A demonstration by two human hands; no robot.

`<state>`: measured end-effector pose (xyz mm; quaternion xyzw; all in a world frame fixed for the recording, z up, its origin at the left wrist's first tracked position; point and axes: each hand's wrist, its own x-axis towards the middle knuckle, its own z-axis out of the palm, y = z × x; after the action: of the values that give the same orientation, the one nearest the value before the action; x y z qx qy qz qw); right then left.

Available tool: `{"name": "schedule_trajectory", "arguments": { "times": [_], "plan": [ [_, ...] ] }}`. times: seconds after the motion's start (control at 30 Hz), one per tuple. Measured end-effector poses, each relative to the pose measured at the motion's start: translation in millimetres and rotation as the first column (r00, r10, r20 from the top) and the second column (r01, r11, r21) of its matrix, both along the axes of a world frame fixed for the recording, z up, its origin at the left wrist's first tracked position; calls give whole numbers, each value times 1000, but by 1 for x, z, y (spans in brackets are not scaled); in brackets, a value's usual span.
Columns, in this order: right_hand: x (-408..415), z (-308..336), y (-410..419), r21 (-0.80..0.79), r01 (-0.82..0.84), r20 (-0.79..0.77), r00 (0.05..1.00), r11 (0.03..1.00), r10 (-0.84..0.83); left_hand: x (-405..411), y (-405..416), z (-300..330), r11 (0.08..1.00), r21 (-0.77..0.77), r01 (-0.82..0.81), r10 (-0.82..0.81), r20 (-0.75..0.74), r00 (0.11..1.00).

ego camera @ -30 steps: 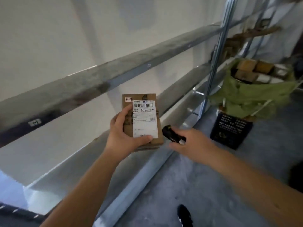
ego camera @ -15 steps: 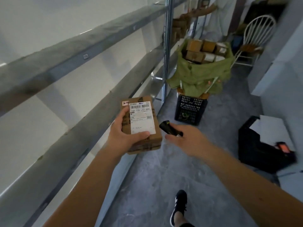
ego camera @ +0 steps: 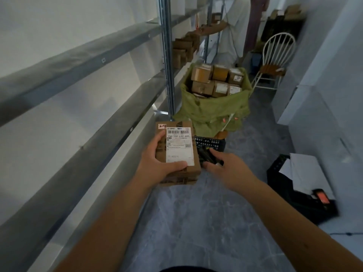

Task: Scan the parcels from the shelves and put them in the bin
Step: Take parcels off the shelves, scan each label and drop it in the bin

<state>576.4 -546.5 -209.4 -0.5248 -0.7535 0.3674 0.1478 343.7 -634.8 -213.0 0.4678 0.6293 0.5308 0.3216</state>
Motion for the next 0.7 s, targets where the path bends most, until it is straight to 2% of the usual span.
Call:
{"name": "schedule_trajectory", "arguments": {
  "times": [0.3, 0.7],
  "plan": [
    [-6, 0, 124, -68, 102, 15, 995, 993, -101, -14, 150, -11, 998, -37, 46, -45, 38, 998],
    [-69, -1, 311, -41, 324, 2, 946, 945, -324, -80, 398, -12, 968, -54, 245, -243, 50, 969]
  ]
}}
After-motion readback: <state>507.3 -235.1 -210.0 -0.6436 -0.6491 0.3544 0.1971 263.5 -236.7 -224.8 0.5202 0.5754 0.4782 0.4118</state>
